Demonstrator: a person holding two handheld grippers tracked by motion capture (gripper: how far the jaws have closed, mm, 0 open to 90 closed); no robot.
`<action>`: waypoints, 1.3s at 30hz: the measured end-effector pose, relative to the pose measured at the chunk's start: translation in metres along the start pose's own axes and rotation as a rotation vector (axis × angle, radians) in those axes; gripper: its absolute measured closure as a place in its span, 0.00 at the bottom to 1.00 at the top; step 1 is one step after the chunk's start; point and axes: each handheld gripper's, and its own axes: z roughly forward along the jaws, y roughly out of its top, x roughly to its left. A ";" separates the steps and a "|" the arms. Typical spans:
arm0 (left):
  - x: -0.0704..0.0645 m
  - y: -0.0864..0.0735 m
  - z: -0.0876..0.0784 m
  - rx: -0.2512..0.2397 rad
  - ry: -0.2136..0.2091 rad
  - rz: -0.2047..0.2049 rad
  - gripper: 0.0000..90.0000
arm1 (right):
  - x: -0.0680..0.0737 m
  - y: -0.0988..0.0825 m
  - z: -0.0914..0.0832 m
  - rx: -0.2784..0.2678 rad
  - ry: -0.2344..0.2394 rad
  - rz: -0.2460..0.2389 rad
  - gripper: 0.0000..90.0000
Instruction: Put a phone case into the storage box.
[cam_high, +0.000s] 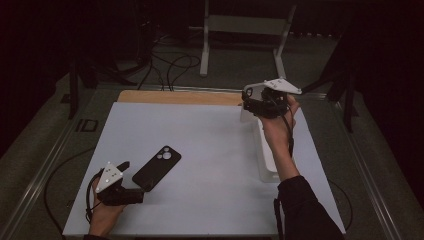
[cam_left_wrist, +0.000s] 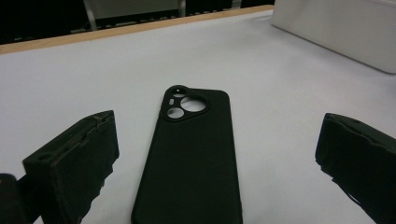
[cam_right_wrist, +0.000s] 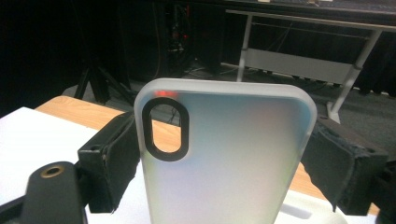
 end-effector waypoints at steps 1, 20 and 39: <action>0.000 0.000 0.000 -0.002 -0.001 -0.001 0.00 | -0.001 0.000 0.001 0.000 -0.003 0.000 0.19; 0.000 0.000 -0.001 -0.004 -0.001 -0.003 0.00 | -0.032 -0.001 0.010 0.019 -0.082 0.029 0.19; 0.001 0.000 -0.001 -0.006 -0.004 -0.010 0.00 | -0.063 -0.012 0.023 0.084 -0.161 0.073 0.19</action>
